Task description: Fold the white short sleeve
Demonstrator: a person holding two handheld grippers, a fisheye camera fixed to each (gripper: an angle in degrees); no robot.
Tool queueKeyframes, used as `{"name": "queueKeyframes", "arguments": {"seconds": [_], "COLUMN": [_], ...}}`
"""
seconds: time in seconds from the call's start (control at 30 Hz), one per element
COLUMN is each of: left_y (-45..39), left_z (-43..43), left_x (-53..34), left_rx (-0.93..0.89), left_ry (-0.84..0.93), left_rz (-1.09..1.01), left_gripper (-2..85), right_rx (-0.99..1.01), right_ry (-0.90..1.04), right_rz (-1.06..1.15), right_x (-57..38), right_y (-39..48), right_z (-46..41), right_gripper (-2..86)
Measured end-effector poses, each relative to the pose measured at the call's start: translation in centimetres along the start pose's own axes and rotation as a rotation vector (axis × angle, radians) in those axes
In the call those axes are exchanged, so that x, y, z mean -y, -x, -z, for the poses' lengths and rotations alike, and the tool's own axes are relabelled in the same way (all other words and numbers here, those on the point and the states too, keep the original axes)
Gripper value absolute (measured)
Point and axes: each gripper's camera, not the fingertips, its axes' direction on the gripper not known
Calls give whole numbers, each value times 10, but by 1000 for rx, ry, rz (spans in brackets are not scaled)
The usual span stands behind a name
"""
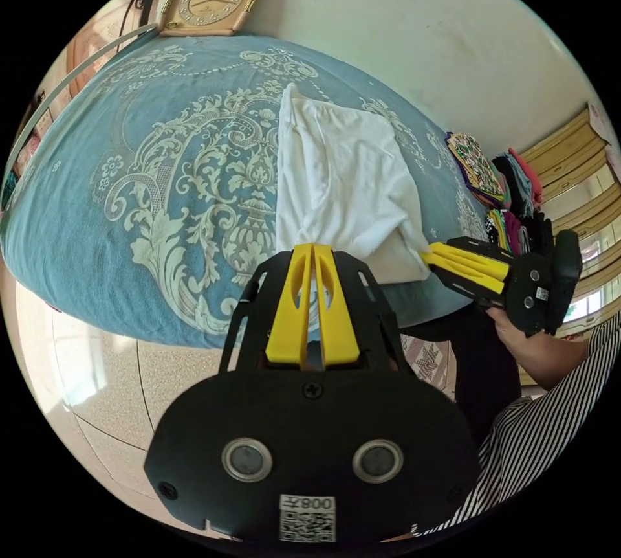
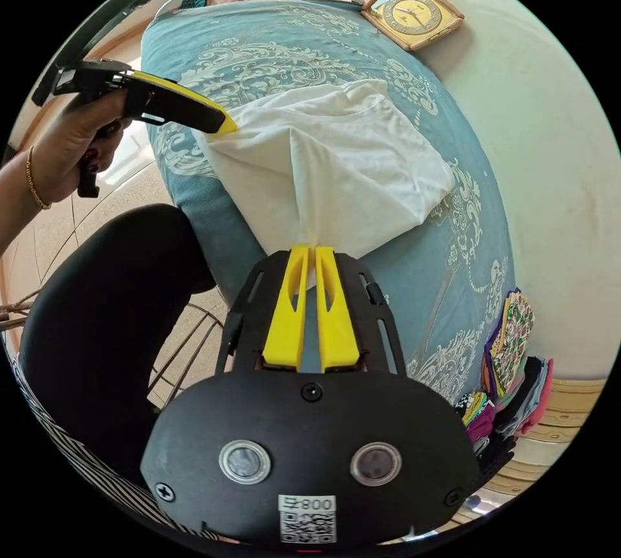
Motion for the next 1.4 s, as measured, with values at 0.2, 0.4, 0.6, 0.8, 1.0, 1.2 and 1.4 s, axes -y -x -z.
{"name": "queueKeyframes", "arguments": {"seconds": [0.2, 0.4, 0.6, 0.8, 1.0, 1.2, 1.4], "left_y": [-14, -27, -37, -50, -59, -90, -96], "left_z": [5, 11, 17, 23, 35, 52, 18], "left_x": [9, 17, 20, 27, 28, 38, 53], "left_rx": [31, 59, 81, 102, 119, 55, 99], "left_ry": [16, 30, 43, 49, 35, -63, 71], "left_rz": [-22, -36, -35, -30, 18, -7, -7], "left_gripper": [3, 4, 3, 3, 2, 2, 2], "right_rx": [-53, -103, -115, -106, 22, 209, 463], "right_ry": [3, -7, 12, 7, 23, -62, -101], "right_rz": [31, 123, 172, 193, 148, -81, -145], "right_x": [-35, -61, -84, -113, -146, -166, -149], "right_y": [7, 25, 39, 34, 0, -87, -148], "right_z": [38, 52, 34, 17, 4, 4, -55], "right_gripper": [10, 8, 9, 9, 4, 2, 2]}}
